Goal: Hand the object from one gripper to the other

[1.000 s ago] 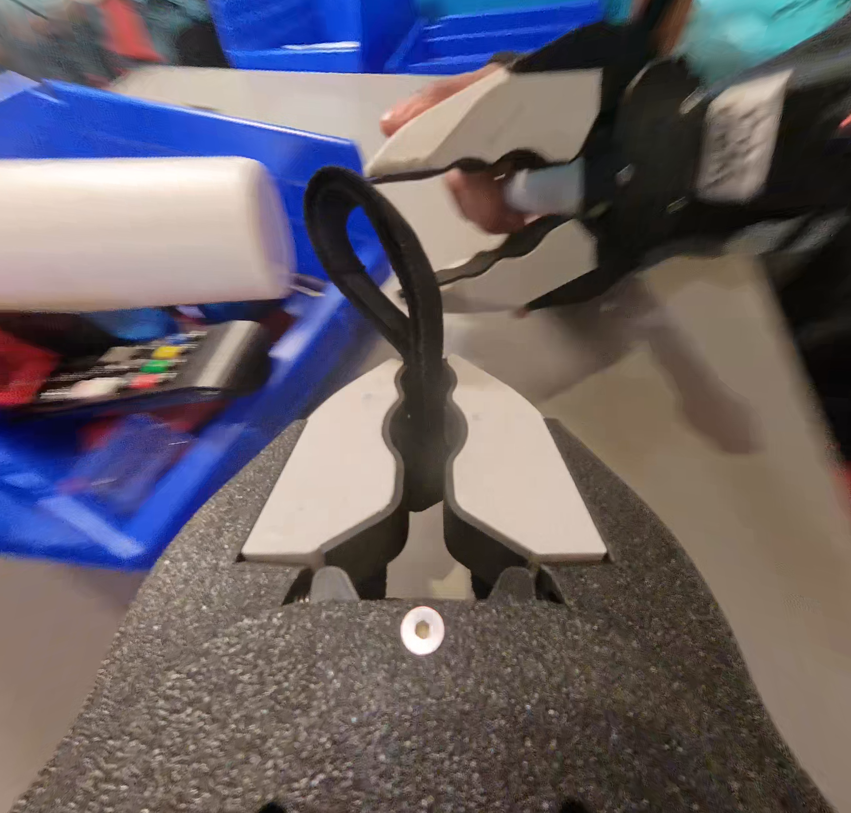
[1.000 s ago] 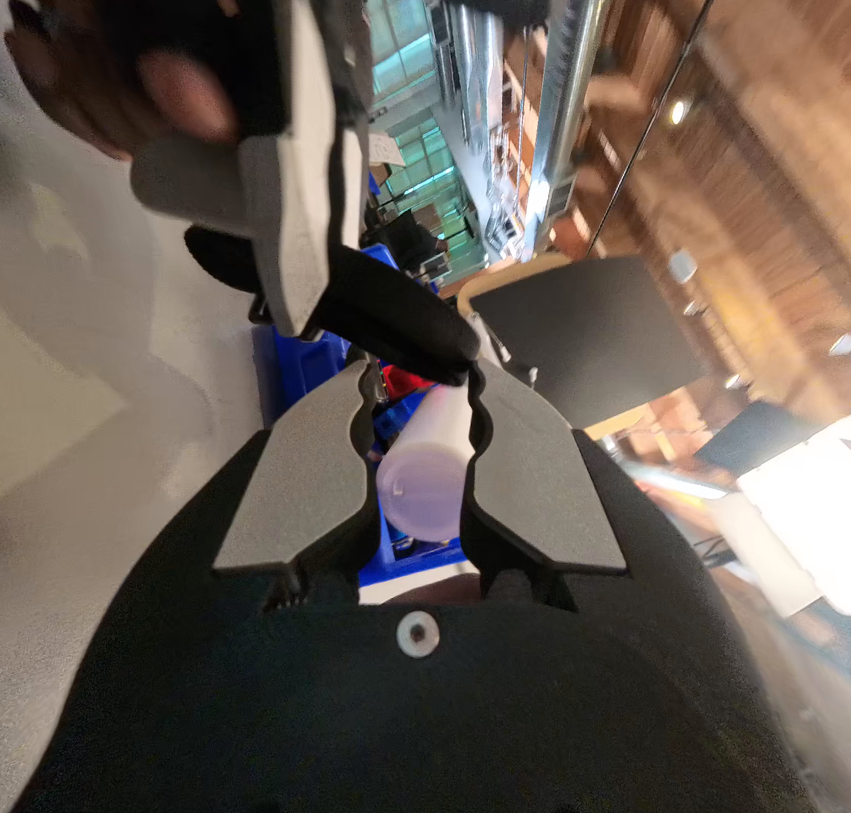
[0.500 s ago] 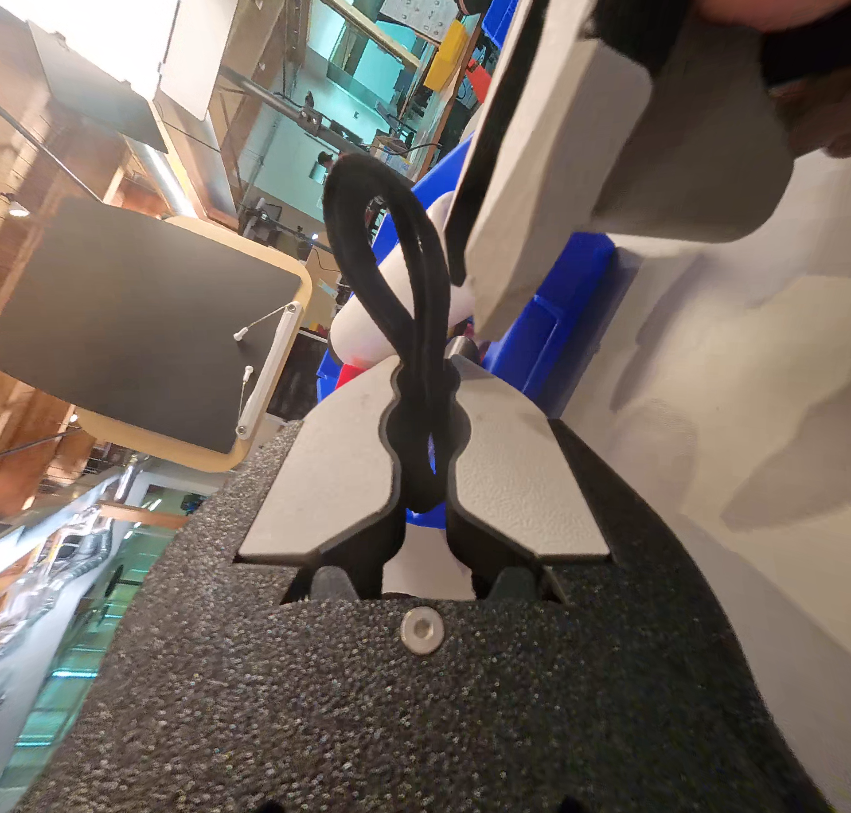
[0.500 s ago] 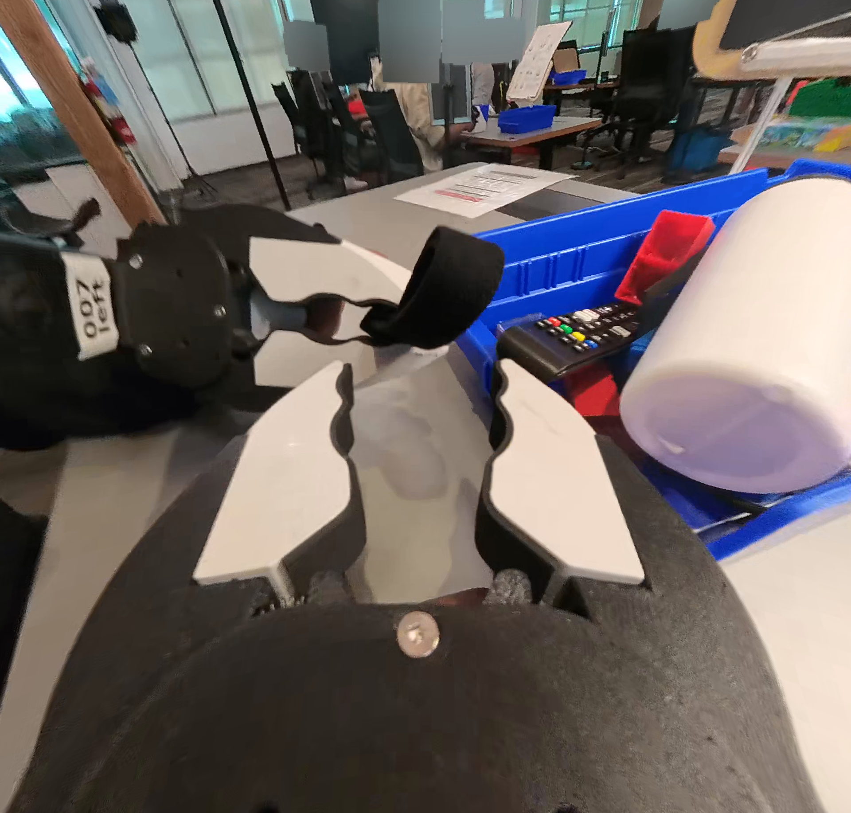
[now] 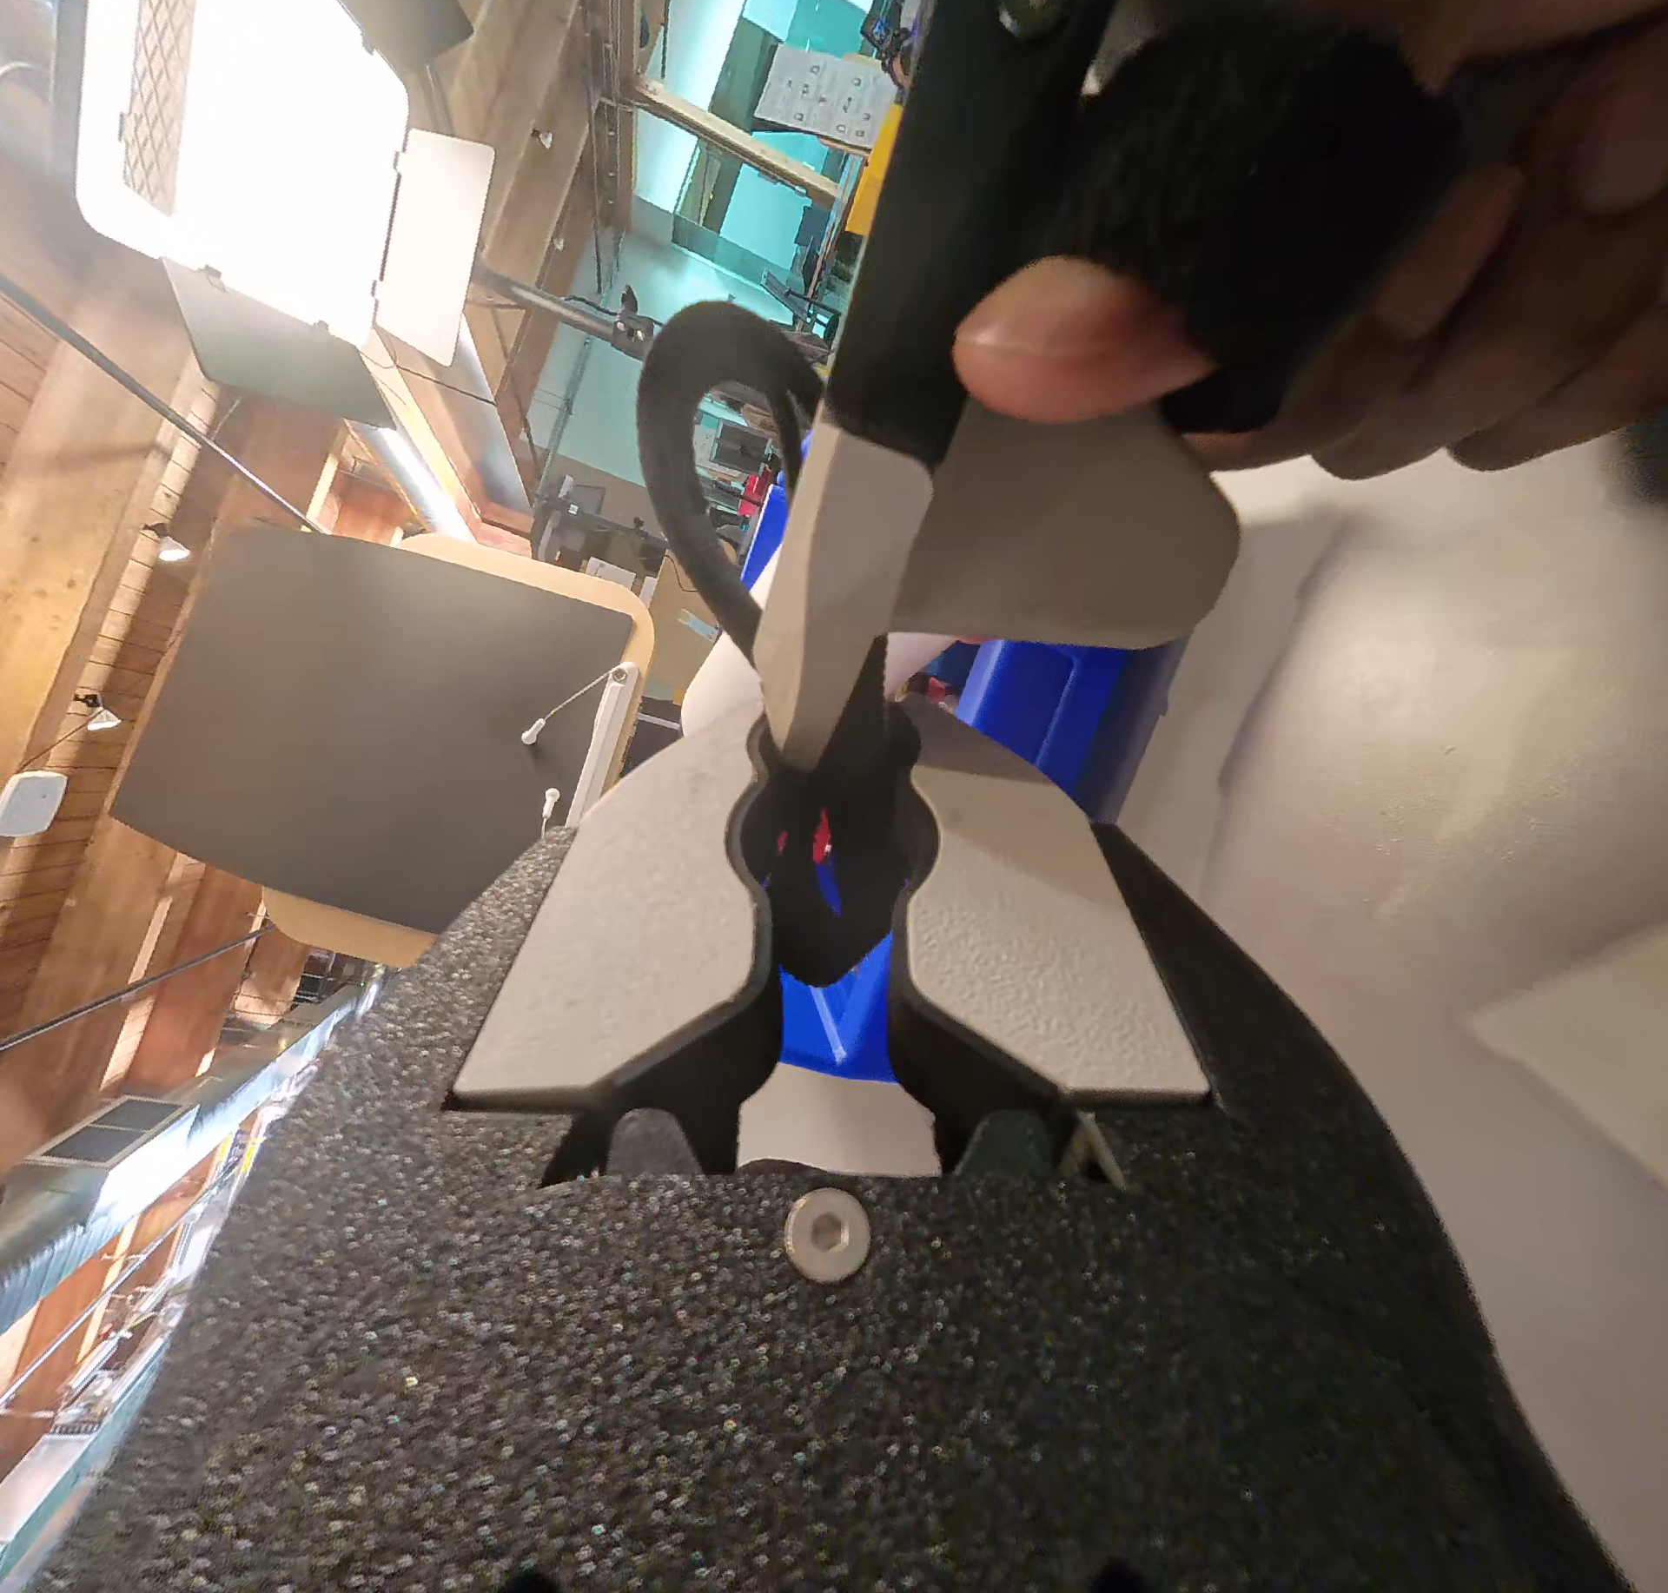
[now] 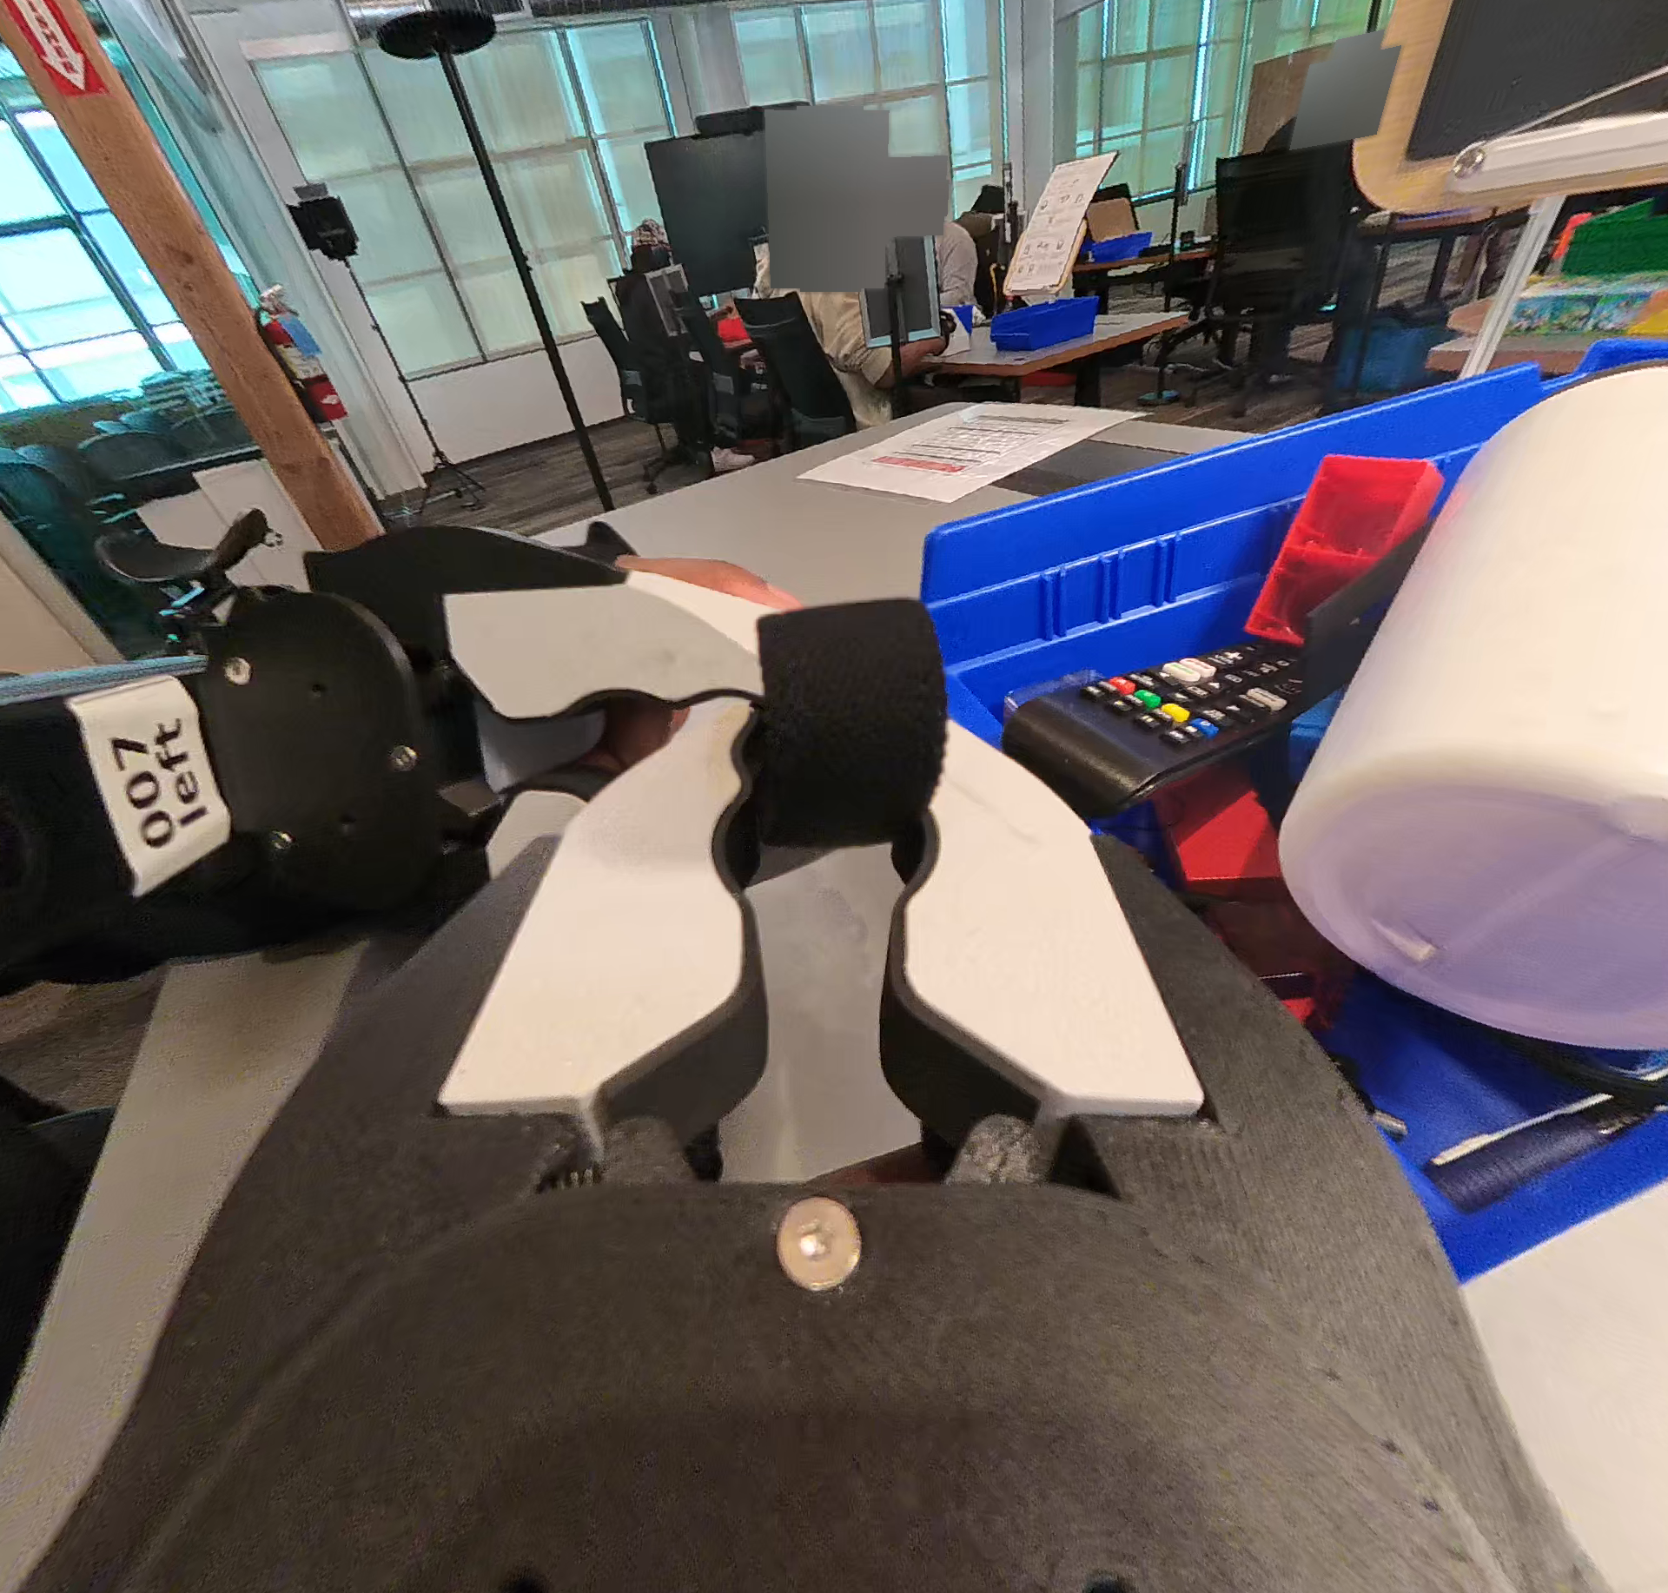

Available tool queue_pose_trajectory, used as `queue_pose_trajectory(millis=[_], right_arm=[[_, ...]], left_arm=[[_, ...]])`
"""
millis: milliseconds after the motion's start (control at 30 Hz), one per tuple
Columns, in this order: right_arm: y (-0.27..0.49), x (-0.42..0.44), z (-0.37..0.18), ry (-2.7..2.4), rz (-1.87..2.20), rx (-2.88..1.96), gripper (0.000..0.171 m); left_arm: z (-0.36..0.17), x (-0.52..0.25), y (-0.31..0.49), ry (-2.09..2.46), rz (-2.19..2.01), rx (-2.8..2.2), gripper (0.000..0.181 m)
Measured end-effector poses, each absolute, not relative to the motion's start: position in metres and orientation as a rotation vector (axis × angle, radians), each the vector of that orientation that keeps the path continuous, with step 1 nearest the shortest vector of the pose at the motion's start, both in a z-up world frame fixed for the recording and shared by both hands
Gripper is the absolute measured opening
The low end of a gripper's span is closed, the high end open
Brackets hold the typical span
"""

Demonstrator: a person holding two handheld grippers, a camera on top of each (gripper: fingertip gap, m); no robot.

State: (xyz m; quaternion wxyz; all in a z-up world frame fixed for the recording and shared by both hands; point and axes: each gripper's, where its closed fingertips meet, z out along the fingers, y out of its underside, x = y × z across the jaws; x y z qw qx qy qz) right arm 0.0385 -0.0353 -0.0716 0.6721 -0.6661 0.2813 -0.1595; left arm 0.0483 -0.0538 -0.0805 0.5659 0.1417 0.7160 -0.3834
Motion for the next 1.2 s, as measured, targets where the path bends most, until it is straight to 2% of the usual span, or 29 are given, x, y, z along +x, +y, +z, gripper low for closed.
queue_pose_trajectory(millis=[267,467,567,700,833,1000,1200], right_arm=[[-0.043,0.037,-0.066,0.551,-0.546,-1.523,0.022],[-0.057,0.043,-0.067,0.517,-0.646,-1.555,0.022],[-0.065,0.043,-0.065,0.463,-0.731,-1.567,0.022],[-0.074,0.035,-0.052,0.282,-0.930,-1.555,0.022],[-0.074,0.016,-0.041,0.049,-1.093,-1.517,0.022],[-0.061,-0.008,-0.042,-0.156,-1.097,-1.496,0.021],[-0.052,-0.021,-0.048,-0.247,-1.063,-1.486,0.022]], left_arm=[[-0.080,0.045,-0.060,1.656,-0.935,0.360,0.032],[-0.071,0.046,-0.059,1.674,-1.177,0.251,0.052],[-0.071,0.044,-0.060,1.753,-1.333,0.179,0.056],[-0.064,0.040,-0.061,1.941,-1.749,-0.074,0.057],[-0.052,0.031,-0.062,2.165,-2.330,-0.448,0.068],[-0.042,0.015,-0.055,2.406,-2.974,-0.816,0.072],[-0.062,-0.017,-0.065,2.766,-2.807,-0.660,0.068]])
